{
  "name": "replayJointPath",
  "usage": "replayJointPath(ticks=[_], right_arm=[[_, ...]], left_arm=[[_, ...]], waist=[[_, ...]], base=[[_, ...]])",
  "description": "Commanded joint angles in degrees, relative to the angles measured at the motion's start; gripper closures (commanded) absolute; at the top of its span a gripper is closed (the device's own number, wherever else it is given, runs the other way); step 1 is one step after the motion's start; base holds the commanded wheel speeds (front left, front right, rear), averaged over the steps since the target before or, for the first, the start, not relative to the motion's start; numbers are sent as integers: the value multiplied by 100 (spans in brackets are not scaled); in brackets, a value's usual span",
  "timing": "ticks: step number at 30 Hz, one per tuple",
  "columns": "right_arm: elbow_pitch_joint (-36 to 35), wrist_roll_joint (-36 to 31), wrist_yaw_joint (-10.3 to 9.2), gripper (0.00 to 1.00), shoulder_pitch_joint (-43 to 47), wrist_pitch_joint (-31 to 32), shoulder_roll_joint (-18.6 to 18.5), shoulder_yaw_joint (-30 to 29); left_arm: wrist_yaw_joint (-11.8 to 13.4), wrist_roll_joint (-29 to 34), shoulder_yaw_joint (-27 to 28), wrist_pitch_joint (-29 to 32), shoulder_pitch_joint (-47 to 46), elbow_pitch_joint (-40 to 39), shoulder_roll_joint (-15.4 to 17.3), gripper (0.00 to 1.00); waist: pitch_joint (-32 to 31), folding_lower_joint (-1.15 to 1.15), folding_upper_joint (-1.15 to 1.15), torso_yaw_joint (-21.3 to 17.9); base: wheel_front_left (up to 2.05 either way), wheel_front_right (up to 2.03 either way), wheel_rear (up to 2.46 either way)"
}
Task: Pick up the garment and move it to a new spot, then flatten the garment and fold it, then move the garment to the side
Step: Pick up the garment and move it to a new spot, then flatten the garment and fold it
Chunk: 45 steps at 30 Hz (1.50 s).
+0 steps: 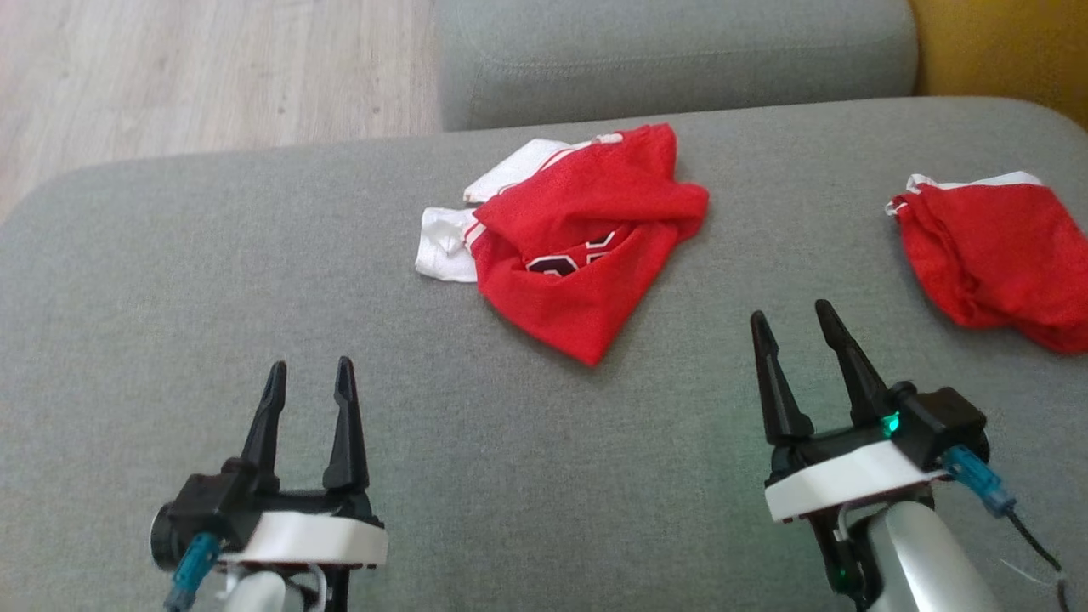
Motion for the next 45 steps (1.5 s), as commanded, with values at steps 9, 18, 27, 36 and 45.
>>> replayJointPath(ticks=[9,18,27,36,45], right_arm=[[202,-363,-5,0,-1221,63,-9,595],[2015,-740,-5,0,-2908,977,-9,1131],[3764,-1326,-5,0,-4008,1184,-9,1204],[4566,-1966,-5,100,-4420,893,-10,487],[4371,-1100,-5,100,-4480,340,-10,749]], left_arm=[[-208,256,350,-45,-595,-131,-171,0],[-363,266,158,-46,-978,93,-305,0],[-273,-117,-223,-46,-1113,170,-322,0],[-119,-330,-467,-46,-1092,158,-323,0],[-98,-297,-365,-46,-994,205,-323,0]], waist=[[612,0,-1,360],[1024,0,-1,1032],[1236,0,-1,1770],[1283,0,-1,2101],[966,0,-1,1758]], base=[[0,0,0],[0,0,0],[0,0,0],[0,0,0],[0,0,0]])
